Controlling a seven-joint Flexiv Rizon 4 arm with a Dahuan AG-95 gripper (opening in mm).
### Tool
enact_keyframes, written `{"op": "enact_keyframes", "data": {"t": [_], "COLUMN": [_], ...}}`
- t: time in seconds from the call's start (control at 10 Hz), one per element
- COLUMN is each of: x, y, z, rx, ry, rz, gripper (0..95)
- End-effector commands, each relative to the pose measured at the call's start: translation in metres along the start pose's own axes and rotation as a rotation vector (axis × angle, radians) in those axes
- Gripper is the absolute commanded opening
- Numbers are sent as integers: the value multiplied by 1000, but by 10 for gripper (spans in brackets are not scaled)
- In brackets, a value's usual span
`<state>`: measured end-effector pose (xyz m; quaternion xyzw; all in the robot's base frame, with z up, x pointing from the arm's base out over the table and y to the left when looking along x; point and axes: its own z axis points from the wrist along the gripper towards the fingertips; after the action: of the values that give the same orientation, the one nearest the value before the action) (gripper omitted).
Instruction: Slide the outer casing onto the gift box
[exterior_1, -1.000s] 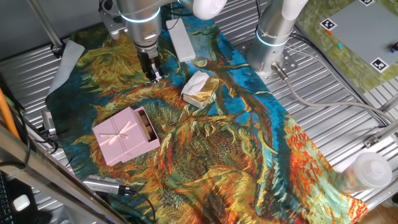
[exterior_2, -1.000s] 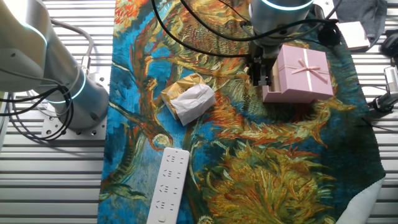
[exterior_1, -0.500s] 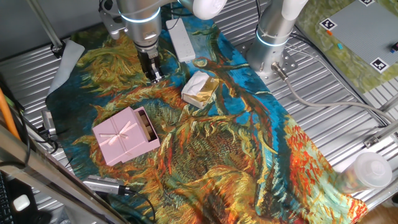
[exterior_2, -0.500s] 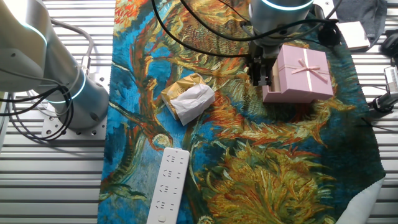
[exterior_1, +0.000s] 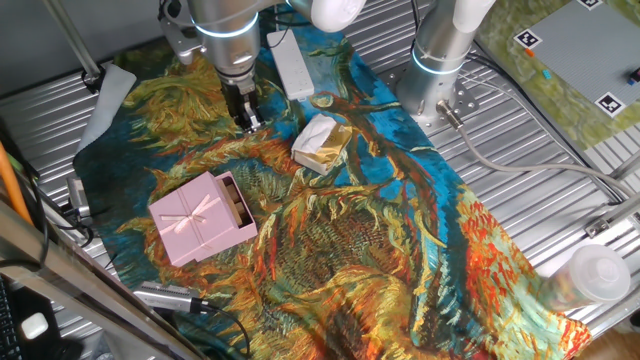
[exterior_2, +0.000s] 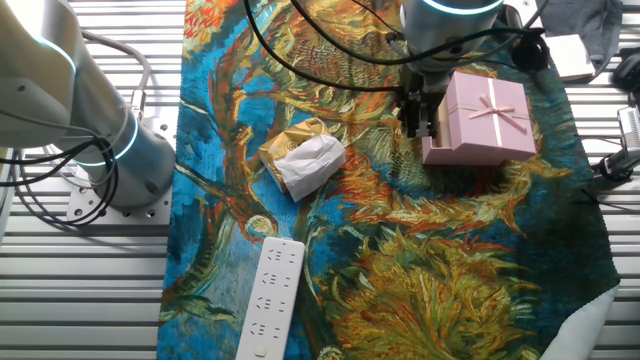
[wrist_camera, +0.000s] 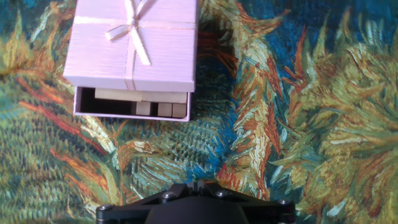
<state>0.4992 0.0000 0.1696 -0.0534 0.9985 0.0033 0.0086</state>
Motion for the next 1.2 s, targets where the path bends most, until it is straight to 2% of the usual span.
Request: {"op": "enact_keyframes", "data": {"t": [0.1,0.4,0.5,0.8,1.2], "x": [2,4,-1,-34,-82], "y": [0,1,0,-3,-7], "z": [0,0,-1,-10,-3], "rx": [-6,-6,-11,-16,-18], "ry": [-8,-3,5,28,32], "rz": [-233,-305,-313,-339,-379], "gripper": [0,0,0,0,0]}}
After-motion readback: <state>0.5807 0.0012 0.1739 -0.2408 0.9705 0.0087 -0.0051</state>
